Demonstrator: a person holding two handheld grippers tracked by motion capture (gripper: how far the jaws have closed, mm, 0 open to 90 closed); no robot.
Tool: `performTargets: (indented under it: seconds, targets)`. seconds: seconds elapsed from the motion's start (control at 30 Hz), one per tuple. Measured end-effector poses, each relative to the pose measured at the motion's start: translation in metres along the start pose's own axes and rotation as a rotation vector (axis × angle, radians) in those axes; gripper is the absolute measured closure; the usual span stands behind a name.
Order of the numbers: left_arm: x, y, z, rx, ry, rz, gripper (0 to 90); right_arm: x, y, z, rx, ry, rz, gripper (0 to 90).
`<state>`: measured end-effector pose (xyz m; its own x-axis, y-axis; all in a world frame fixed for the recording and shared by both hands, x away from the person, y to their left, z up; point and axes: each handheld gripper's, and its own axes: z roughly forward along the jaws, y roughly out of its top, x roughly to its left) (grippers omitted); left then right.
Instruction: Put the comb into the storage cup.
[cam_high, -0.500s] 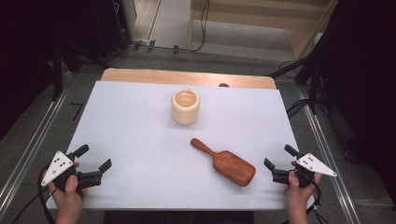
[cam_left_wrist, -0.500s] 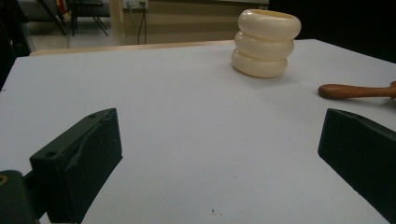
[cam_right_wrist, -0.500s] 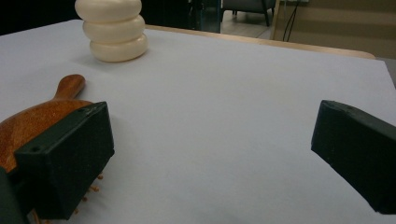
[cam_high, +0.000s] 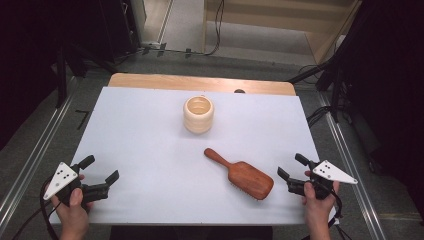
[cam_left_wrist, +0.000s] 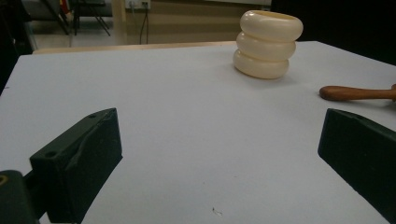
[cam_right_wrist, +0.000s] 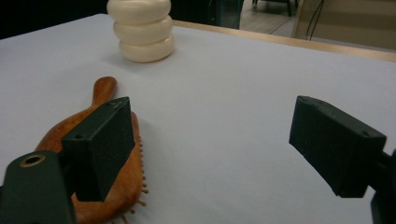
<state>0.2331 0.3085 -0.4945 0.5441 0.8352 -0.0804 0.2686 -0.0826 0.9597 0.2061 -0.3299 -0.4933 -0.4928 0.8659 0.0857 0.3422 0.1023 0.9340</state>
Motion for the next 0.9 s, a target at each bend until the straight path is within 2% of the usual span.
performTargets:
  seconds: [0.03, 0.07, 0.13, 0.17, 0.2, 0.3, 0.4, 0.53, 0.57, 0.6, 0.63, 0.8, 0.87, 0.9]
  targets:
    - [0.0, 0.0, 0.0, 0.0, 0.0, 0.0, 0.0, 0.0, 0.0, 0.0, 0.0, 0.0, 0.0, 12.6]
    - [0.0, 0.0, 0.0, 0.0, -0.002, 0.004, 0.0, 0.005, 0.008, 0.002, 0.019, 0.035, 0.008, 15.4]
    - [-0.001, 0.0, 0.0, 0.001, -0.004, 0.003, 0.0, 0.009, 0.015, 0.004, 0.029, 0.032, 0.001, 22.2]
    - [-0.001, 0.0, 0.0, 0.001, -0.004, 0.003, 0.0, 0.009, 0.015, 0.004, 0.029, 0.032, 0.001, 22.2]
    - [-0.001, 0.0, 0.0, 0.002, -0.004, 0.003, 0.0, 0.015, 0.024, 0.005, 0.031, 0.045, -0.005, 31.5]
    - [-0.001, 0.0, 0.001, 0.005, -0.004, 0.004, 0.0, 0.021, 0.037, 0.009, 0.051, 0.067, -0.029, 49.2]
    - [-0.001, 0.0, 0.001, 0.009, -0.002, 0.007, 0.0, 0.028, 0.051, 0.017, 0.094, 0.101, -0.065, 66.7]
    - [-0.001, 0.0, 0.001, 0.01, -0.005, 0.01, 0.0, 0.037, 0.068, 0.029, 0.152, 0.153, -0.11, 80.8]
    - [-0.001, 0.0, 0.001, 0.01, -0.005, 0.01, 0.0, 0.037, 0.068, 0.029, 0.152, 0.153, -0.11, 80.8]
    - [-0.001, 0.0, 0.002, 0.014, -0.003, 0.015, 0.0, 0.042, 0.075, 0.038, 0.181, 0.179, -0.127, 86.1]
    - [-0.002, 0.0, 0.002, 0.018, 0.0, 0.015, 0.0, 0.044, 0.077, 0.04, 0.191, 0.183, -0.137, 87.8]
    - [-0.001, 0.0, 0.002, 0.014, -0.01, 0.013, 0.0, 0.056, 0.09, 0.06, 0.268, 0.206, -0.198, 88.1]
    - [-0.001, 0.0, 0.002, 0.013, -0.012, 0.012, 0.0, 0.059, 0.093, 0.063, 0.28, 0.212, -0.212, 88.1]
    - [-0.001, 0.0, 0.002, 0.013, -0.014, 0.012, 0.0, 0.064, 0.097, 0.071, 0.301, 0.211, -0.24, 88.1]
